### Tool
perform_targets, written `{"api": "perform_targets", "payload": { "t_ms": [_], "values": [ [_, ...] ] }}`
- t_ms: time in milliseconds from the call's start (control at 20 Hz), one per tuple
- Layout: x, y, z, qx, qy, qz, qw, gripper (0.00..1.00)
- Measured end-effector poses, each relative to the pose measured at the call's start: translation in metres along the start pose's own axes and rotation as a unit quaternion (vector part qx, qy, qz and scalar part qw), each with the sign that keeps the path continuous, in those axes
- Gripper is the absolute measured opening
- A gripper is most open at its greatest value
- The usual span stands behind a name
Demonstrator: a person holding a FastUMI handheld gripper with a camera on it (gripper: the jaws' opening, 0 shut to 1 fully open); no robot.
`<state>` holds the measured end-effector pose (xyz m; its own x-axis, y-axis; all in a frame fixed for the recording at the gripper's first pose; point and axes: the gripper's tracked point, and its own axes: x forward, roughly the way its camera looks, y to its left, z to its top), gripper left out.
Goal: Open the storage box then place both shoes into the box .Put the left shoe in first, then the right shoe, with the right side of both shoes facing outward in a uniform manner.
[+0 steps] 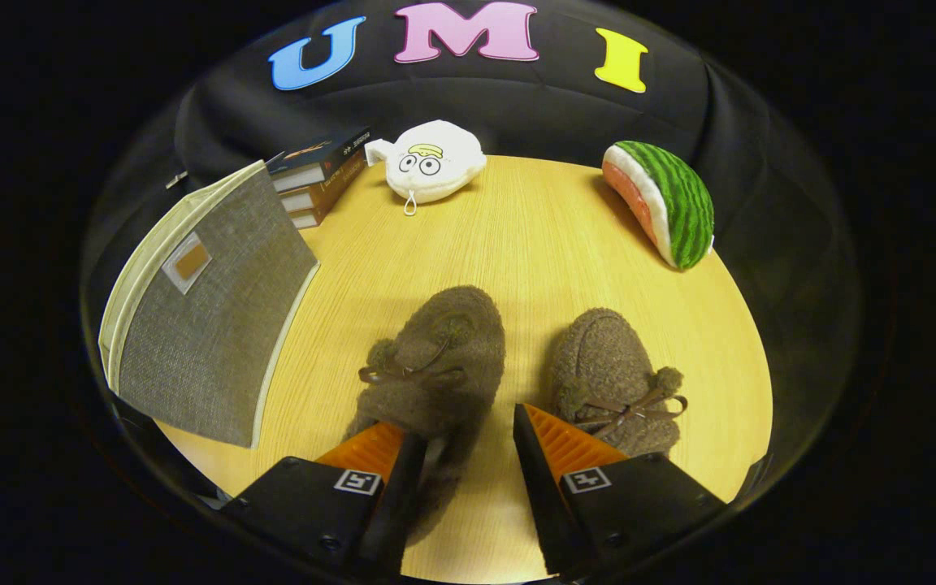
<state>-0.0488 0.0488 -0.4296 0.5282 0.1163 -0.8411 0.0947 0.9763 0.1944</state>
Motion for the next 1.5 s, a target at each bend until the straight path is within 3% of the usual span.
{"api": "perform_targets", "payload": {
  "t_ms": [50,200,250,650,950,1200,1500],
  "values": [
    [0.005,0.001,-0.001,0.002,0.003,-0.003,1.0,0.59],
    [0.005,-0.011,0.002,0.005,0.0,-0.045,0.999,0.25],
    [0.001,-0.011,0.004,0.008,-0.002,-0.052,0.999,0.08],
    [-0.093,0.031,0.066,0.078,-0.027,-0.021,0.996,0.05],
    [-0.156,0.125,0.15,0.078,-0.055,0.043,0.995,0.05],
    [-0.154,0.218,0.166,0.098,-0.012,0.092,0.991,0.05],
    [-0.111,0.284,0.151,0.079,0.022,0.08,0.993,0.05]
  ]
}}
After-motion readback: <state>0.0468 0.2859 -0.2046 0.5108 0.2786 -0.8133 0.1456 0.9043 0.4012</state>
